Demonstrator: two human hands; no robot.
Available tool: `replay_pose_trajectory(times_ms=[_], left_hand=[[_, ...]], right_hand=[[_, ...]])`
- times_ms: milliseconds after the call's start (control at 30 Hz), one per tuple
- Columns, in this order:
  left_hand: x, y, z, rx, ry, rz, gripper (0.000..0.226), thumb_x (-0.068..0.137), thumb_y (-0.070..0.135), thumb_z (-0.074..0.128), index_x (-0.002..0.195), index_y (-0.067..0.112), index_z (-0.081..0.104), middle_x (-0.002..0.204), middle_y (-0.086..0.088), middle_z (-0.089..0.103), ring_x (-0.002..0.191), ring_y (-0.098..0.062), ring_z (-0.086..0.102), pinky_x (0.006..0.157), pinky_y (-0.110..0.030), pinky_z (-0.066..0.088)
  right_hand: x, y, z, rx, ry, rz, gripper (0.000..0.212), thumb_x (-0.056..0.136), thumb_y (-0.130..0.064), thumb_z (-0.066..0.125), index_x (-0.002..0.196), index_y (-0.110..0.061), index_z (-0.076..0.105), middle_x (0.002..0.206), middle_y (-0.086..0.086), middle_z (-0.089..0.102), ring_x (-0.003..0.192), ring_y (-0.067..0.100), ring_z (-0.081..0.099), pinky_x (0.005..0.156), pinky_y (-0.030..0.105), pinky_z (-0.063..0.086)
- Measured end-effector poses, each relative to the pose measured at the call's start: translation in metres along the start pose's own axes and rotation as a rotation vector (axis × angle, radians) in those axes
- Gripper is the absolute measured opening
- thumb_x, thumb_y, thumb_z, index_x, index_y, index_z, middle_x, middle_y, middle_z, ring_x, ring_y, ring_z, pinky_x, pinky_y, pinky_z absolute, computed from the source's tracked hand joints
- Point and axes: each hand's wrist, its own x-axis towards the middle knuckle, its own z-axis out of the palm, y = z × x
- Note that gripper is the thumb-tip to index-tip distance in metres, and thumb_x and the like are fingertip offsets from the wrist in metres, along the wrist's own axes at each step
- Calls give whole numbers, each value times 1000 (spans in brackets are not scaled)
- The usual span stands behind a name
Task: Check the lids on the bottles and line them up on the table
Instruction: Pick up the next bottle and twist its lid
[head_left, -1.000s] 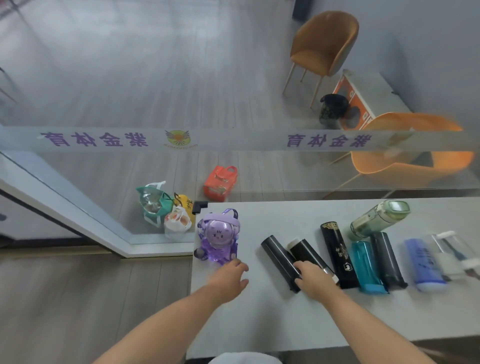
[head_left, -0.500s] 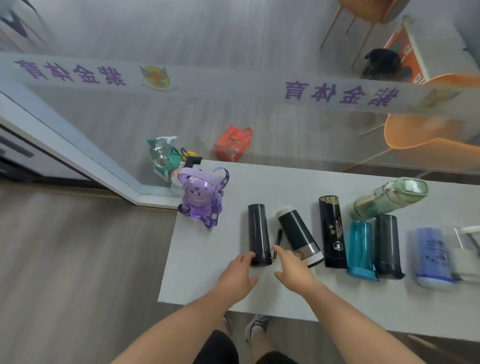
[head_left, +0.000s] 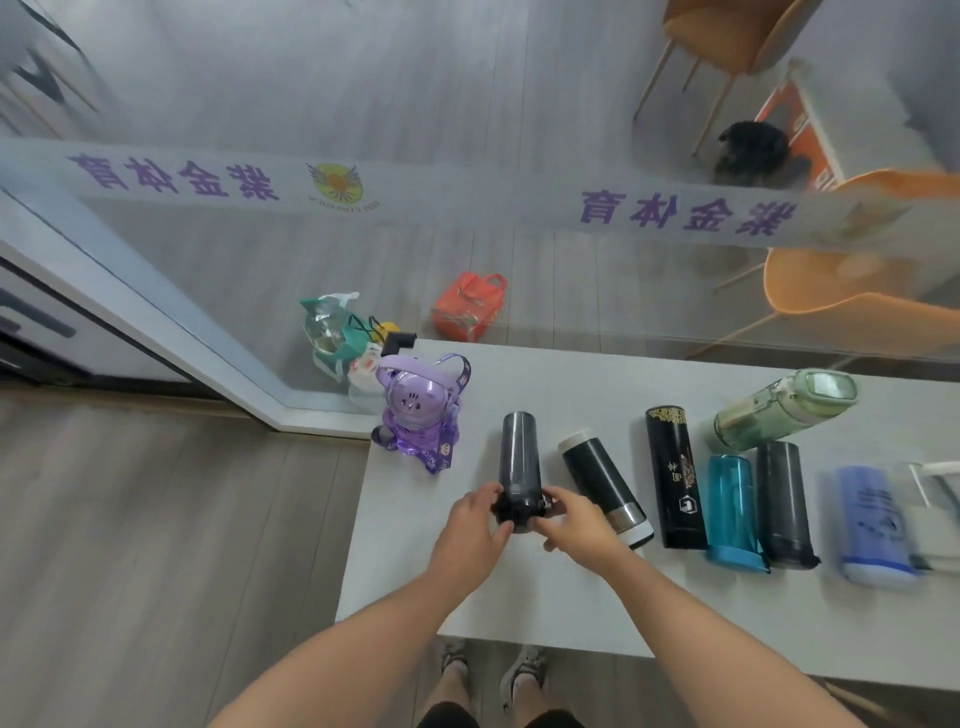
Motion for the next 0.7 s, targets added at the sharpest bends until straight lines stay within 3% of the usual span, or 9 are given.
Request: replay_pose_trajectory(times_ms=[133, 333, 567, 700], left_hand=[[4, 20, -36, -33, 79, 81, 39, 89, 32, 65, 122, 34, 45, 104, 9, 54, 103, -12, 52, 86, -35, 50], [22, 35, -69, 26, 140, 193, 33, 93, 31, 61, 124, 31, 49, 114, 2, 57, 105, -17, 52, 88, -36, 48], [36, 42, -81, 308, 144, 294, 25, 96, 29, 51, 121, 27, 52, 136, 0, 44, 118, -26, 43, 87, -41, 50], [35, 42, -78, 399, 213, 435, 24, 91, 28, 51, 113, 21, 57, 129, -3, 52, 112, -28, 48, 88, -39, 49]], right_hand=[[-4, -29, -16, 105, 35, -19, 29, 90, -22, 69, 118, -16, 67, 90, 5, 76, 65, 21, 73, 62, 28, 54], [-2, -66, -28, 332, 95, 2, 23, 91, -14, 64, 113, -7, 67, 83, 13, 71, 58, 22, 59, 58, 32, 49], [18, -69, -29, 274, 150, 50, 32, 88, -30, 68, 117, -17, 65, 90, 8, 74, 58, 16, 64, 58, 31, 50], [11, -64, -37, 230, 178, 57, 28, 89, -30, 67, 115, -21, 59, 91, 7, 73, 60, 18, 67, 56, 29, 51]])
